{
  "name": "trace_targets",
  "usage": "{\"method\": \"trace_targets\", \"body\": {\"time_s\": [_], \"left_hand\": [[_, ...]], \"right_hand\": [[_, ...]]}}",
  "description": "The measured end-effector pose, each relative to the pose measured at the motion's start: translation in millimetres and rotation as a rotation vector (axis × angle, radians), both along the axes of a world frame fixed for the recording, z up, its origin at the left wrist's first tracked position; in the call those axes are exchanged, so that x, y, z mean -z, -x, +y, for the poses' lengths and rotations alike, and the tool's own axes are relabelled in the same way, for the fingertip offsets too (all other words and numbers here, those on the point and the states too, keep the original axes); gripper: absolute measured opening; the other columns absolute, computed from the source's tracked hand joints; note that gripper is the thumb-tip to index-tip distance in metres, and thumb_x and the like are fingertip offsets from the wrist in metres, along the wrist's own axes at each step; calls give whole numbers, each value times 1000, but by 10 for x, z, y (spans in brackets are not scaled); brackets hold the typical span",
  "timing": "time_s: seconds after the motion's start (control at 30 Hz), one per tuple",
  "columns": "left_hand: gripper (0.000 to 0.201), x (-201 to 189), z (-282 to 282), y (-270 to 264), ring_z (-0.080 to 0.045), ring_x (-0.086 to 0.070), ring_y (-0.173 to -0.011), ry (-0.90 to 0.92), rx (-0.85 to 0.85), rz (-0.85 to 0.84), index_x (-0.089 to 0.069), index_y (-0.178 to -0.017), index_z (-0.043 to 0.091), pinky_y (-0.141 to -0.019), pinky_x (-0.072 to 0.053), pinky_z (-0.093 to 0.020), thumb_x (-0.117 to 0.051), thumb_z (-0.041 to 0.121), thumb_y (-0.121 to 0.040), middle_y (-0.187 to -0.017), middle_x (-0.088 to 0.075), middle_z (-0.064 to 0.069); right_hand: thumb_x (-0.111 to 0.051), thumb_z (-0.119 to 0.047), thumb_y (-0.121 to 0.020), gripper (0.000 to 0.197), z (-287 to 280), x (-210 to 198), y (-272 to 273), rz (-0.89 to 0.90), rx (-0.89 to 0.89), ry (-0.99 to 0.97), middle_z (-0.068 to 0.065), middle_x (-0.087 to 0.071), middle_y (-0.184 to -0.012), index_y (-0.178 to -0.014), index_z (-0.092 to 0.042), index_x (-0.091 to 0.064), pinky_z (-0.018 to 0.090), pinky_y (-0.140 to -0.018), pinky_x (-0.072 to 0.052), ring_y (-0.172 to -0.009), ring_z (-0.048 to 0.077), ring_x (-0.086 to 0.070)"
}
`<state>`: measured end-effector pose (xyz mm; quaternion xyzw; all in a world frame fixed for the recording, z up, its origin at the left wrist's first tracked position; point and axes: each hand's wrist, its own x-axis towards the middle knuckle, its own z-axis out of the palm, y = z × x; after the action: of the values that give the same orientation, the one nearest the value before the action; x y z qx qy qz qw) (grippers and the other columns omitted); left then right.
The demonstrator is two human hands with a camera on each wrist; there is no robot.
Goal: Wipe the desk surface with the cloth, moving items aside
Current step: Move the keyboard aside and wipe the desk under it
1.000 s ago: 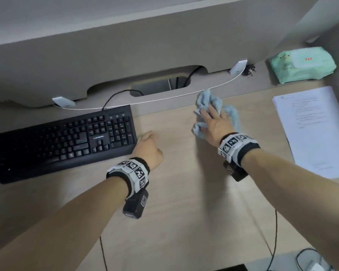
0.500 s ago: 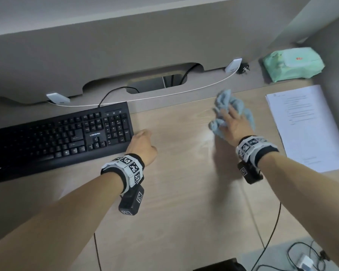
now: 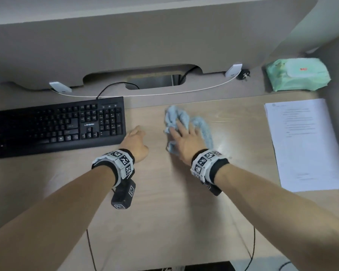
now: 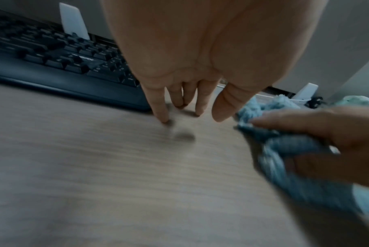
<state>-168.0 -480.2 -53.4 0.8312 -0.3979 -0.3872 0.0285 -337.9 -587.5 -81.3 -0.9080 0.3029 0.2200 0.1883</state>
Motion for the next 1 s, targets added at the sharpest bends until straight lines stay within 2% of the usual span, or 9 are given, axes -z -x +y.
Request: {"method": "trace_targets", "body": {"time_s": [0.1, 0.23, 0.37, 0.5, 0.57, 0.67, 0.77, 0.9, 1.0], "left_hand": [[52, -15, 48, -61, -24, -41, -135, 54, -121, 20, -46, -140, 14, -113, -30, -33, -52, 12, -89, -148, -43, -6], [36, -30, 226, -260, -23, -58, -116, 171, -340, -28, -60, -123, 19, -104, -44, -35, -49, 15, -90, -123, -64, -1], [28, -74, 424, -561, -30, -64, -104, 249, -518, -106, -66, -114, 12, -93, -49, -39, -52, 11, -90, -108, -70, -10], [28, -85, 723, -975, -25, -61, -96, 224, -630, -140, -67, -110, 13, -86, -46, -30, -48, 12, -90, -109, -70, -8], [28, -126, 902, -1230, -26, -61, -100, 219, -672, -145, -67, -111, 14, -91, -47, -30, -49, 14, -91, -110, -70, -7], [26, -239, 1203, -1649, -25, -62, -105, 236, -719, -144, -67, -112, 14, -98, -46, -31, -53, 14, -90, -106, -71, -5], [25, -304, 1544, -2132, -25, -63, -105, 244, -782, -182, -67, -110, 15, -93, -46, -28, -56, 16, -88, -107, -71, -6], [35, -296, 1943, -2785, -35, -58, -113, 203, -835, -247, -62, -117, 10, -100, -45, -38, -60, 25, -85, -121, -64, -14], [54, -101, 2169, -3183, -37, -59, -112, 132, -897, -253, -59, -117, 16, -99, -46, -45, -57, 48, -74, -122, -63, -14]], "right_hand": [[-58, -38, -94, 75, 122, -24, 116, -19, -130, -45, 5, -4, -166, -156, -26, -18, 57, -120, -14, -149, 42, -7], [-70, -36, -84, 73, -186, -156, 334, -27, 103, 42, 12, -27, -151, -147, -27, -35, 54, -103, -41, -133, 43, -31], [-71, -21, -84, 73, -62, -267, -4, 52, 167, -34, 19, -28, -139, -146, -17, -33, 47, -94, -51, -119, 41, -46], [-62, -36, -90, 67, 641, -249, -582, 10, 154, -225, 18, -24, -142, -147, -19, -32, 45, -91, -54, -111, 37, -57], [-60, -48, -90, 70, 1054, -246, -824, 9, 126, -327, 18, -23, -146, -148, -21, -32, 44, -92, -54, -108, 36, -60], [-57, -61, -87, 67, 1406, -313, -1093, 3, 86, -442, 13, -43, -136, -138, -20, -44, 42, -91, -53, -108, 32, -60], [-49, -71, -86, 67, 1281, -429, -1352, -32, 222, -403, 6, -64, -117, -130, -20, -52, 39, -86, -55, -102, 25, -64], [-52, -58, -94, 59, 853, -542, -1737, -190, 531, -206, 10, -67, -115, -127, -10, -57, 27, -77, -44, -102, 28, -63], [-55, -53, -93, 62, 678, -460, -1978, -223, 687, -205, 17, -58, -130, -132, -5, -51, 33, -93, -44, -116, 32, -57]]}}
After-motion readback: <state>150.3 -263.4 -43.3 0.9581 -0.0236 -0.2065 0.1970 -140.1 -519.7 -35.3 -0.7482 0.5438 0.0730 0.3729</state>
